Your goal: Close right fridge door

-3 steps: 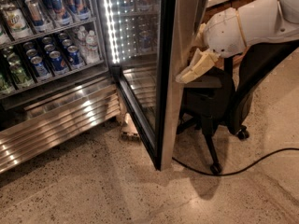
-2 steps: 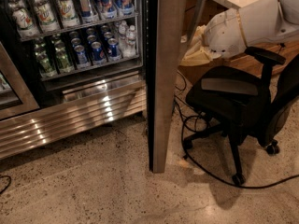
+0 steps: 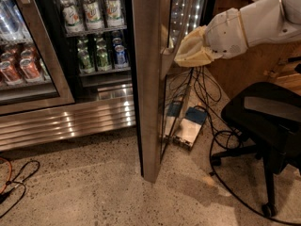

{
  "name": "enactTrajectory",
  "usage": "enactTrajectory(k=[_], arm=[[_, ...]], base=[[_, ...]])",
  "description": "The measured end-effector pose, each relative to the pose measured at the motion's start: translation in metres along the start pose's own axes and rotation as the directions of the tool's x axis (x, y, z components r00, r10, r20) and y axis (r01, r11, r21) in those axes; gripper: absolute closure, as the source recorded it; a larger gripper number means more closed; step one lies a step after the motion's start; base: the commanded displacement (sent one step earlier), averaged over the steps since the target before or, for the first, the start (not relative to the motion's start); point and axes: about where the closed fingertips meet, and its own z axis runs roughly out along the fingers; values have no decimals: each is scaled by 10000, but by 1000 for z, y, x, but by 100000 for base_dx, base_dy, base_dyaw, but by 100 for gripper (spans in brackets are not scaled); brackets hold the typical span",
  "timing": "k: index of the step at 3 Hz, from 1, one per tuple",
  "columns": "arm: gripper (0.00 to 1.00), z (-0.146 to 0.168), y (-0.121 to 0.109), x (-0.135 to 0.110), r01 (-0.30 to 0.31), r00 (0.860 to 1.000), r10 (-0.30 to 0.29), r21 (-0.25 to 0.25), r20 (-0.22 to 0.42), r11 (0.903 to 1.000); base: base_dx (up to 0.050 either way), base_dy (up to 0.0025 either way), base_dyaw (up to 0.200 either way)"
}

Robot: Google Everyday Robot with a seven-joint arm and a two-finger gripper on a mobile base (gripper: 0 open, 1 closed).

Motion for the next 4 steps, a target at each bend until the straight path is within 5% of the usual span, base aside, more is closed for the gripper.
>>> enactTrajectory(k=[4], arm=[[100, 2, -23, -5, 167, 9990, -184, 393, 419, 9991]], base=[[0, 0, 0]])
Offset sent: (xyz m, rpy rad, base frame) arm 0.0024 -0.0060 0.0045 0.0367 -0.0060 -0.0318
